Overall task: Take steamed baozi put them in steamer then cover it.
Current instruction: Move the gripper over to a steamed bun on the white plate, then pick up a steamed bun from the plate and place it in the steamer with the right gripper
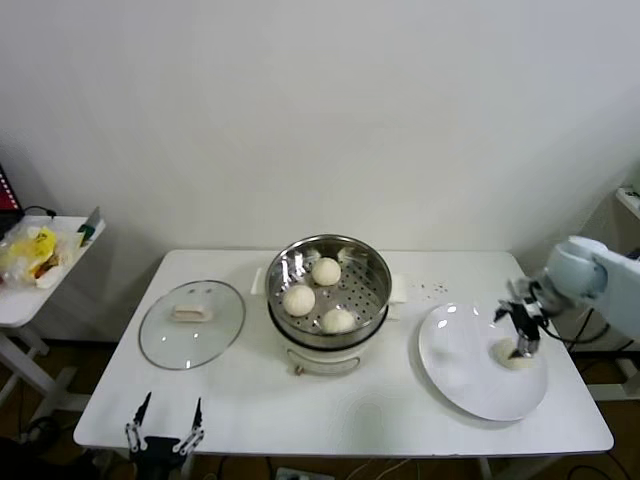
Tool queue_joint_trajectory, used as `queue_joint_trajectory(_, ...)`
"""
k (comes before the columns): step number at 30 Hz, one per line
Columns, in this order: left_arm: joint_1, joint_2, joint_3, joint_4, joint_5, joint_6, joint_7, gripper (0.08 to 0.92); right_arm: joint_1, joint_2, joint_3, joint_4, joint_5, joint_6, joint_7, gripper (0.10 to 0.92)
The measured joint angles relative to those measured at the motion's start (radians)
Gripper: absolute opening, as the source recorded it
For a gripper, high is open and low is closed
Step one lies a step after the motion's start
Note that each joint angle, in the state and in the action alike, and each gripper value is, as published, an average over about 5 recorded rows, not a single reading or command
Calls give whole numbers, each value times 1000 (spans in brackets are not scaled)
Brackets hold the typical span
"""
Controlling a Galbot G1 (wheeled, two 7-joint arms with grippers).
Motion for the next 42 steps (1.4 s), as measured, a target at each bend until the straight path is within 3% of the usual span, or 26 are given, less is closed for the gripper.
queue_joint_trajectory(30,0,-22,-6,15,28,7,-2,823,-201,178,201,-298,-133,19,-32,820)
queue_joint_trajectory(42,5,-26,-4,12,29,3,-3,823,-184,188,196,-321,-129,22,-41,667)
